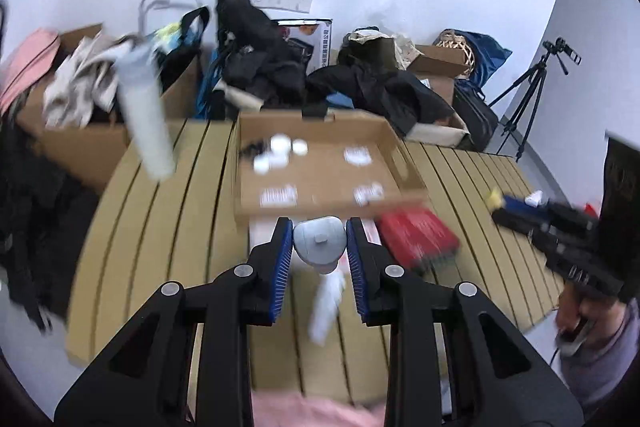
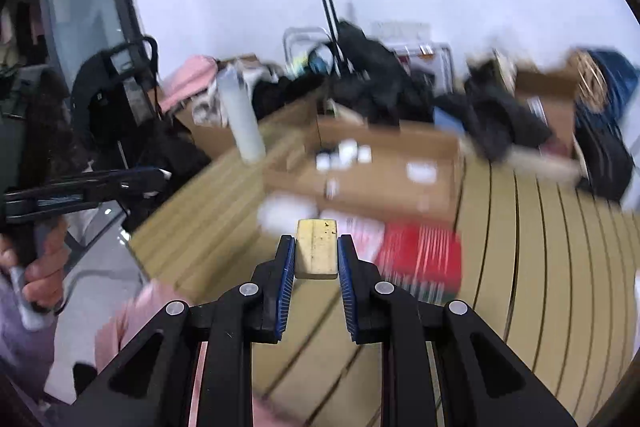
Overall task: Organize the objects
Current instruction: 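Lower both items into the cardboard box and open both tools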
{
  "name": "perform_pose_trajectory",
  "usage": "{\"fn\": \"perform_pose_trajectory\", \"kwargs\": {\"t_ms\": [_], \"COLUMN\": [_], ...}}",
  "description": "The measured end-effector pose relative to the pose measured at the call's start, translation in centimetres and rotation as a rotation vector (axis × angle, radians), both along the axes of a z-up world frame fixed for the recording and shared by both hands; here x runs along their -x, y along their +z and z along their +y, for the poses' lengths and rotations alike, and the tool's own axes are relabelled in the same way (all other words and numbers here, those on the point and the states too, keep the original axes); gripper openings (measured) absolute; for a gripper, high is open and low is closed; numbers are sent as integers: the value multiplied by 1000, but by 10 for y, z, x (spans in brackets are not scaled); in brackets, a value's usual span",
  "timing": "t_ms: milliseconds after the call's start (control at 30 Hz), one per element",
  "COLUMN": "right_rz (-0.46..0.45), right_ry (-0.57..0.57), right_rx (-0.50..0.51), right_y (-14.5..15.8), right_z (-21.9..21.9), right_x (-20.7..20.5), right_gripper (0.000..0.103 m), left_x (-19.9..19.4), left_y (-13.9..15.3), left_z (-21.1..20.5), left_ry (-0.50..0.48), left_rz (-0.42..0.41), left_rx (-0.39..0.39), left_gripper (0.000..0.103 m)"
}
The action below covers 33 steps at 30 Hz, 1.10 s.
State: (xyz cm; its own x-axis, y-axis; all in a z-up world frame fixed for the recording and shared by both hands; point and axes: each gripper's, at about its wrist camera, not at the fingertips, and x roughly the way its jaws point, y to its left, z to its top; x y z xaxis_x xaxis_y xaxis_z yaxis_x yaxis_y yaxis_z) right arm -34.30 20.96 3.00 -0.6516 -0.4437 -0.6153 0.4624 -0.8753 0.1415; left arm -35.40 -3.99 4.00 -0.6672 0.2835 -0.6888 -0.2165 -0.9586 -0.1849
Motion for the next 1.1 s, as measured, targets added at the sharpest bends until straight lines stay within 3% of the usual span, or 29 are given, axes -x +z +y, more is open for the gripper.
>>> {"fn": "perform_pose_trajectory", "kwargs": {"t_ms": [100,200,267,367,433,533,567,600,633,667,733,800,867,1100], "right_rz": [-58,-201,-284,-438,-492,-511,-506,-491,-477,-468,-467,-432,-389,-229], "right_ry": [-31,3,0,-37,-36,-30,-31,-31,-43,-51,-54,-69,-78,-116], "right_rx": [-47,-56,-64,-7,29,24,27,27,18,20,47,45,9,-161], "right_y": [-2,-41,-73,-131,-154,-171,-171,-169,-166,-162,-150,-122,-97,4], "right_z": [-20,-58,-79,-103,-110,-124,-126,-128,-128,-126,-115,-100,-89,-22], "right_x": [82,158,198,245,256,264,265,265,264,263,261,252,242,176], "right_gripper": [24,24,24,24,24,26,33,40,54,69,85,85,85,85], "left_x": [79,150,178,200,203,196,194,192,189,187,181,170,160,97], "left_y": [-24,-75,-105,-138,-150,-150,-147,-143,-136,-128,-110,-86,-68,4], "left_z": [10,18,13,1,-4,-6,-6,-8,-10,-12,-17,-22,-26,-31], "left_ry": [-22,-2,16,42,44,17,2,5,3,8,46,63,81,118], "left_rz": [-116,-233,-289,-350,-356,-307,-297,-290,-280,-267,-234,-219,-219,-158], "left_rx": [28,117,128,111,110,116,115,116,110,110,137,147,168,240], "left_gripper": [24,24,24,24,26,44,46,46,50,61,73,77,92,103]}}
